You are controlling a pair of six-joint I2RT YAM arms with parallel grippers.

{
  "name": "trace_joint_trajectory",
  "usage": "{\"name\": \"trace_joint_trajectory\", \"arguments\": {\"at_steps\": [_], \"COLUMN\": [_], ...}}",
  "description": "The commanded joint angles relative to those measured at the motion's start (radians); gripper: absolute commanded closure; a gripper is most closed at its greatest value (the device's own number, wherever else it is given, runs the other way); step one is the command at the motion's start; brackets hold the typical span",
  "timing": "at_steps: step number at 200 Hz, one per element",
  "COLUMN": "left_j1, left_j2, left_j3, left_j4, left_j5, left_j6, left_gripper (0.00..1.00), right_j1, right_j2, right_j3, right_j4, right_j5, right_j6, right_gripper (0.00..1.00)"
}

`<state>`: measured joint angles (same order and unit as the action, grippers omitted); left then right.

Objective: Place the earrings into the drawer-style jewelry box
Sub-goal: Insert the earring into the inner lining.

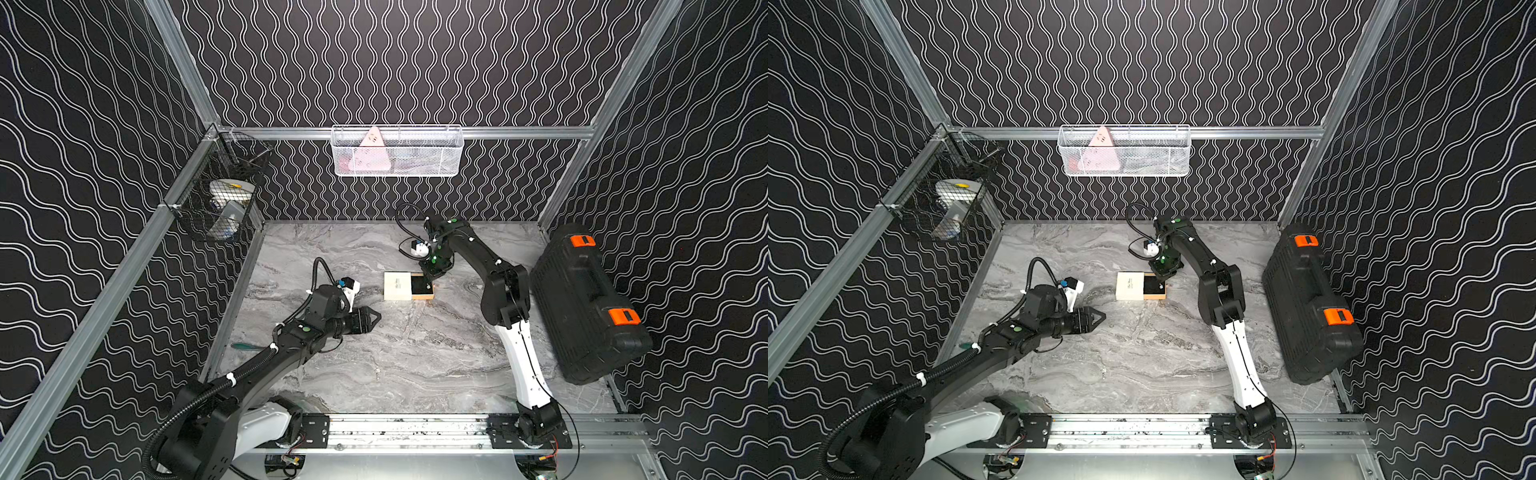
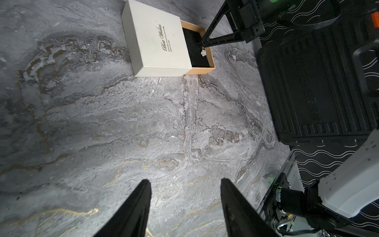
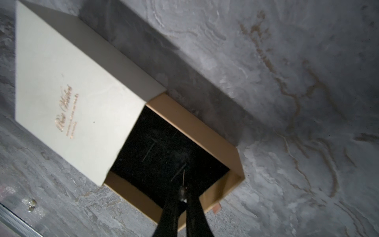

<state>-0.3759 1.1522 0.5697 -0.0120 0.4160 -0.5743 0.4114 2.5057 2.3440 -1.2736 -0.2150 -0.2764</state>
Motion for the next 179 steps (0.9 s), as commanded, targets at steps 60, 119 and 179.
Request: {"name": "trace_joint_trajectory", "arguments": {"at_steps": [60, 119, 179], "left_j1": [0.001, 0.001, 0.001], "left_j2": [-0.005, -0.006, -0.008], "left_j3": [0.002, 0.002, -0.001], "left_j4": [-0.004, -0.007, -0.009], "left_j5": [-0.014, -0.016, -0.016], "left_j6": [0.015, 0.017, 0.017], "left_gripper": [0.41, 0.41, 0.41], "right_j1": [0.004, 0.01, 0.016], "right_j2": [0.012, 0.028, 0.045], "right_j3": [0.008, 0.022, 0.042], "right_j4": [-0.024, -0.035, -0.05], "right_j5": [-0.001, 0.007, 0.037], "right_j6": [0.006, 0.005, 0.008], "right_gripper": [0.98, 0.98, 0.98]}}
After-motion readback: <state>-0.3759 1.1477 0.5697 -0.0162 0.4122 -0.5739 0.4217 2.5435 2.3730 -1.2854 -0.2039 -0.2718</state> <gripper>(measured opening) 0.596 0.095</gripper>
